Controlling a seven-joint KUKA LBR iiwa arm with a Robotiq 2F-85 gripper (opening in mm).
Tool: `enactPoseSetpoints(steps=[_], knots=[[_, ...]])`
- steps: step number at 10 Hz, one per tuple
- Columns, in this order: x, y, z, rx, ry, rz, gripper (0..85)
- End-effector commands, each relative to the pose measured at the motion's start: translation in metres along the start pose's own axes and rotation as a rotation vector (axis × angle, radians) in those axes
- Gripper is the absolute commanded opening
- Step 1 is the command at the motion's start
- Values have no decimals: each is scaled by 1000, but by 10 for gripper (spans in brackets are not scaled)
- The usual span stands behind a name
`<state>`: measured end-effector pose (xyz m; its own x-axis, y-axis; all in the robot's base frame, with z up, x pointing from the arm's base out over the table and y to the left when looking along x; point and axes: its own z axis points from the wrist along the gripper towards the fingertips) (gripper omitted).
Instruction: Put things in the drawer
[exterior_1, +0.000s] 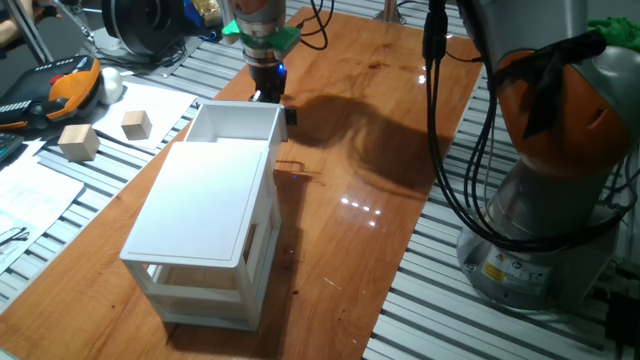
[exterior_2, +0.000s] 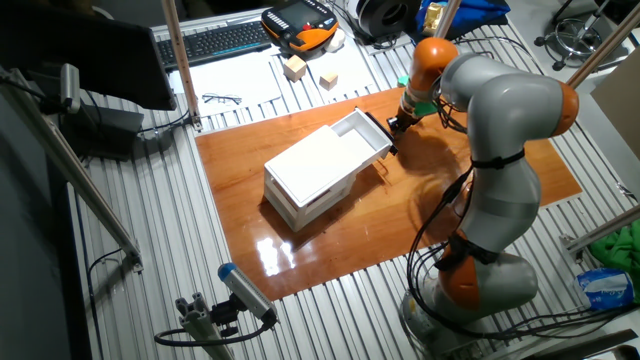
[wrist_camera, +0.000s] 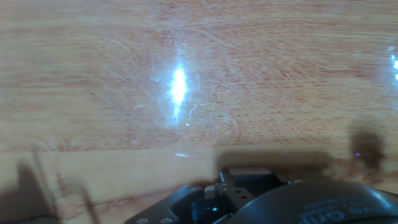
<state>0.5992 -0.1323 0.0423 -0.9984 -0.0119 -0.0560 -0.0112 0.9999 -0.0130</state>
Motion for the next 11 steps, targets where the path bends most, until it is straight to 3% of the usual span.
enactPoseSetpoints(steps=[1, 5, 7, 8, 11], knots=[[0, 0, -4, 6, -1, 0, 0], [4, 5, -40, 12, -5, -10, 0], [8, 10, -65, -3, 4, -12, 0], [12, 13, -73, -20, 5, -8, 0], [20, 15, -95, -34, 6, -11, 0]])
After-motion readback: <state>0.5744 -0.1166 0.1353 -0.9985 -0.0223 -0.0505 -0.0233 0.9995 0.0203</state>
